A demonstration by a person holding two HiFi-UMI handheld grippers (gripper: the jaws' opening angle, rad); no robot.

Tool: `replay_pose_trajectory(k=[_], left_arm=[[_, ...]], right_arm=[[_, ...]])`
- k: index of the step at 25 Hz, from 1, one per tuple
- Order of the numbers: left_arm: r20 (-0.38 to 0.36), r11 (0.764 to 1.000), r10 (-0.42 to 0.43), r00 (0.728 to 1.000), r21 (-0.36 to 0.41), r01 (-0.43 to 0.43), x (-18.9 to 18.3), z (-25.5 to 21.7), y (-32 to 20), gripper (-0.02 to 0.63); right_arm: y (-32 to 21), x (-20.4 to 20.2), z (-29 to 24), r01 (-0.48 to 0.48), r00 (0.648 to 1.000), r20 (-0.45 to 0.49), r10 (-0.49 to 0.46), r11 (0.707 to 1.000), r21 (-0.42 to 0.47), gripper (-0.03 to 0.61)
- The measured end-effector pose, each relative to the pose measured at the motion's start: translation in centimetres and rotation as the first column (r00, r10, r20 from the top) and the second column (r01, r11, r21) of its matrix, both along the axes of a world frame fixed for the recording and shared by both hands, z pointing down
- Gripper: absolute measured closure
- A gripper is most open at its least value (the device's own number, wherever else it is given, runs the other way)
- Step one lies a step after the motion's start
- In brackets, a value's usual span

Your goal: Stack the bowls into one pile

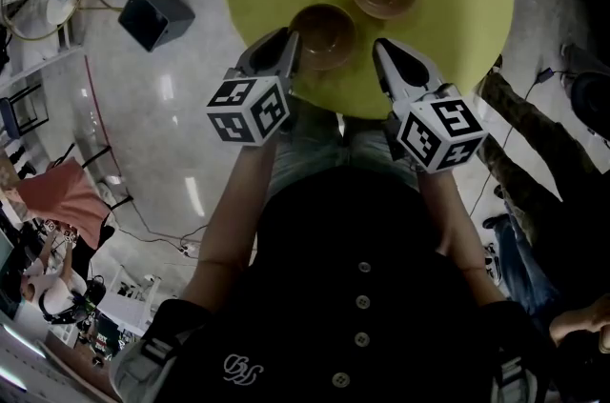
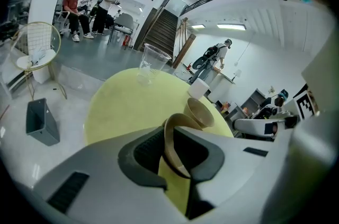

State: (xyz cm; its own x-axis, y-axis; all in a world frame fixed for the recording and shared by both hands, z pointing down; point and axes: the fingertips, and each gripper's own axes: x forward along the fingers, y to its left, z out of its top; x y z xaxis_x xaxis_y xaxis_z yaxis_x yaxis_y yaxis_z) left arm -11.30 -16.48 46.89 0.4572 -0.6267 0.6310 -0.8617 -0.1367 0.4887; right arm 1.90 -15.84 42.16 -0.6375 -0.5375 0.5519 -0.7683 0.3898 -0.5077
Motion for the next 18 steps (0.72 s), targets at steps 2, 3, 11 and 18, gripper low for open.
replay_pose_trajectory(k=[2, 3, 11, 18], left_arm=[[0.007, 1.0, 0.004, 1.0, 0.003, -0.004, -0.1, -0.1, 0.1, 0.564], [0.009, 1.0, 0.003, 1.0, 0.006, -0.003, -0.1, -0.2, 0.2, 0.554], [0.001, 0.998, -0.023, 1.0, 0.062, 0.023, -0.7, -1.6, -0.7, 0.522], [-0.043, 0.99, -0.059, 0.997, 0.125, 0.064, -0.1, -3.2, -1.2, 0.522]], right_arm=[[0.2, 0.1, -0.2, 0.0, 1.0, -0.002, 0.0, 1.0, 0.002, 0.574], [0.3, 0.1, -0.2, 0.001, 1.0, -0.003, -0.001, 1.0, 0.002, 0.574], [-0.2, 0.3, -0.3, 0.011, 1.0, -0.02, -0.011, 1.0, 0.017, 0.574], [-1.4, 1.6, -1.0, 0.018, 0.999, -0.027, -0.017, 0.998, 0.052, 0.574]])
